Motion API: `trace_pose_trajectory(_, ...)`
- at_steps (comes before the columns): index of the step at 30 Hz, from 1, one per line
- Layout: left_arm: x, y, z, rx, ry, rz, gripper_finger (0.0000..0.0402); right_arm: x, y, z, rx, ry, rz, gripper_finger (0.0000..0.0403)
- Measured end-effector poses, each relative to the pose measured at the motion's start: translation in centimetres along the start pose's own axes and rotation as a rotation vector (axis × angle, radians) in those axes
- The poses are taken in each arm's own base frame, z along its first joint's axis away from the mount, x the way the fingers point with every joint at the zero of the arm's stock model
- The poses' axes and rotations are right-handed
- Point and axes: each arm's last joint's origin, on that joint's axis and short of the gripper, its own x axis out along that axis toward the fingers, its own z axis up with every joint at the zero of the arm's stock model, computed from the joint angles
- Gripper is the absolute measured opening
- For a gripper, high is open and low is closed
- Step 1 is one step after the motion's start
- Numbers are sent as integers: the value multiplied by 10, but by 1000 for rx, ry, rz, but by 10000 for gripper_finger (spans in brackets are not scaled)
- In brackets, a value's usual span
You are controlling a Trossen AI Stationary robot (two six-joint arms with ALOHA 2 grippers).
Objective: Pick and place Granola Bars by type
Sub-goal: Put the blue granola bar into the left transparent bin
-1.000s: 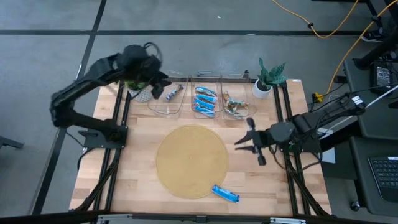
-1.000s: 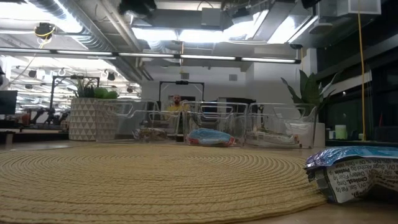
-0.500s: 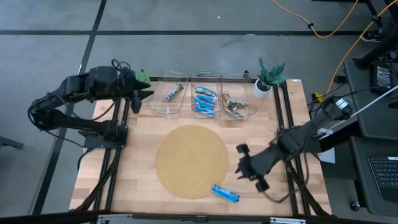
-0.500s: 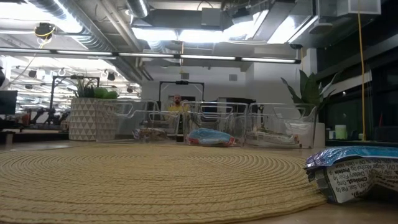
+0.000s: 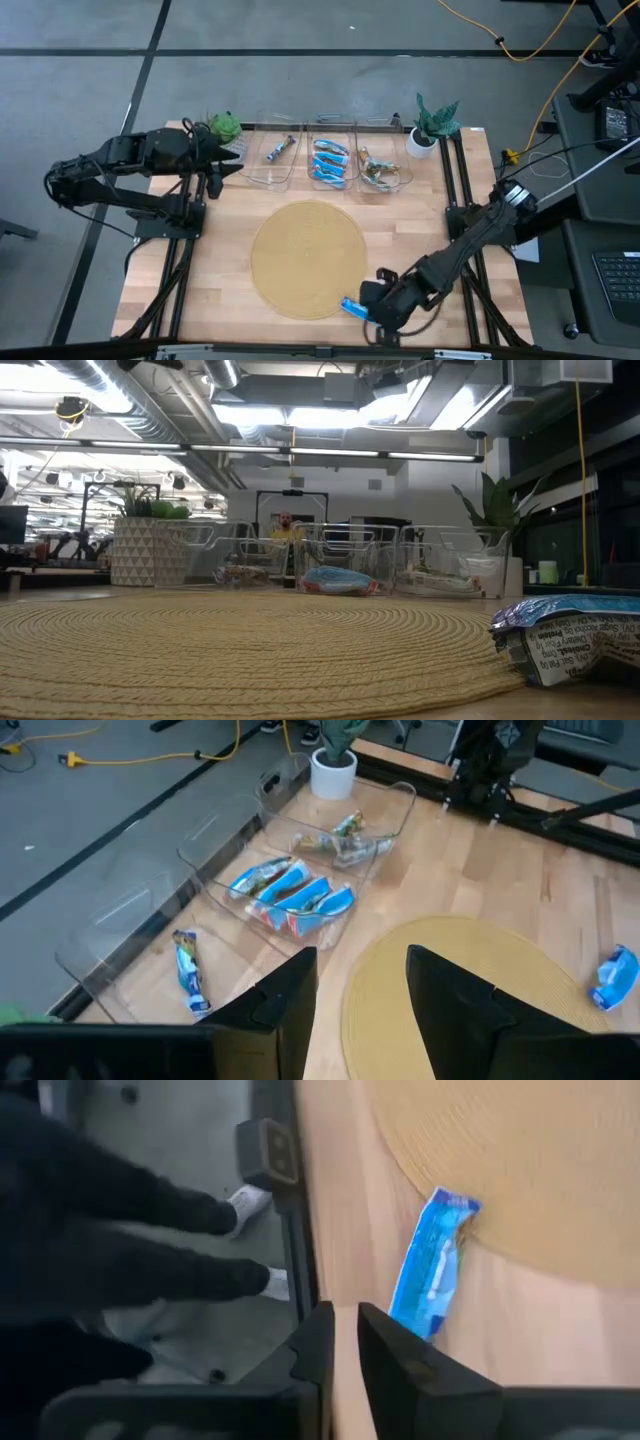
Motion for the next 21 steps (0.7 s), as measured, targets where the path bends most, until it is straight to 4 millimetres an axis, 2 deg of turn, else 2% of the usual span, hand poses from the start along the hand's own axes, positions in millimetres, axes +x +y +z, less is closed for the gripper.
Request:
trace_pose_trajectory(5,-1,-3,-1,29,-4,-25,148,22,0,-2,195,28,-46,33)
trace_pose_trajectory(9,-2,-4,-1,43,-6,-40,148,43,-2,-3,305,39,-79,50)
trace_pose_trajectory(12,-3,-4,-2,45,-9,-46,148,57,-1,-3,321,35,-71,96)
trace_pose_trajectory(21,-3,-5,-2,47,-4,-67,148,95,-15,-3,350,75,-159,290)
